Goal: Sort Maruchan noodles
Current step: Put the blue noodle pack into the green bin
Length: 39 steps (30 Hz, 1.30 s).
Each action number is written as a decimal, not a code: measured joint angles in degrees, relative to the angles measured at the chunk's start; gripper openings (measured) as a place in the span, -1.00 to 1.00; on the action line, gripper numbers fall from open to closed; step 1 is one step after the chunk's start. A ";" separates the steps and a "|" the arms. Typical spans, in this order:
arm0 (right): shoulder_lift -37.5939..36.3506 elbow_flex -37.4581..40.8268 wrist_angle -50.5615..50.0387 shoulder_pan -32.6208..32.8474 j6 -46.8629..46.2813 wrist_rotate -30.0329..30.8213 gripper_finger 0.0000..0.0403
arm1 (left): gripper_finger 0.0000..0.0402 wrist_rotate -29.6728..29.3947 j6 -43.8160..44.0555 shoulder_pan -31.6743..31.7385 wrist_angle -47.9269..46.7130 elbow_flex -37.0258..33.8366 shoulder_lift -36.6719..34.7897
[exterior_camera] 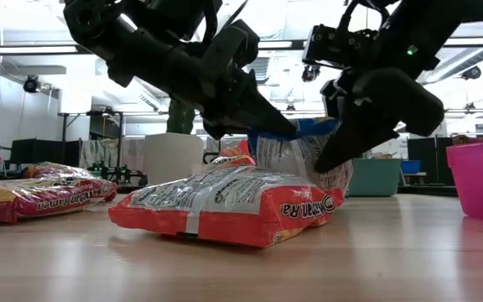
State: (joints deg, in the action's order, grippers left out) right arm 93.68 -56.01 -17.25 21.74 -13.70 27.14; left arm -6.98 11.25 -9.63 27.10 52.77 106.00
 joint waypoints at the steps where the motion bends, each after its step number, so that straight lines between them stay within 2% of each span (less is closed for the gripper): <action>1: 0.15 -0.58 -1.05 0.00 -0.31 -0.03 0.01 | -1.00 0.02 0.00 -0.01 0.12 0.00 0.00; 9: -1.00 -2.84 -4.69 0.00 -1.23 -0.94 -0.69 | -0.76 2.76 -2.38 -0.02 -1.33 0.00 -2.74; 13: -2.14 -4.54 -8.38 -0.09 -1.42 -4.18 -0.92 | -0.57 3.35 -8.73 -0.07 -8.92 0.02 -7.90; 18: -3.24 -8.89 -14.88 -0.56 -1.72 -4.18 -0.95 | -0.39 3.24 -16.65 -0.04 -20.53 0.00 -16.59; 24: -3.56 -17.56 -30.22 -3.30 -0.84 -2.12 -0.95 | -0.34 1.48 -25.51 0.03 -25.77 -0.07 -26.25; 29: -3.69 -27.43 -52.28 -8.03 -2.26 7.49 -0.95 | -0.35 -1.01 -30.08 0.28 -27.74 -0.07 -32.76; 33: -3.80 -34.58 -70.84 -12.83 -10.16 14.62 -0.95 | -0.36 -1.61 -30.18 0.37 -28.93 -0.47 -36.03; 35: -4.75 -35.78 -72.73 -16.12 -12.21 16.29 -0.96 | -0.37 -1.62 -30.98 0.43 -28.99 -1.35 -37.06; 39: -7.78 -35.75 -67.73 -24.55 -8.28 16.83 -0.96 | -0.37 -3.11 -32.76 0.78 -28.20 -4.11 -38.42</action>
State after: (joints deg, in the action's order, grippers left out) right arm 85.91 -91.77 -84.98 -2.81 -21.98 43.97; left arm -10.09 -21.52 -8.85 -1.10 48.67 67.58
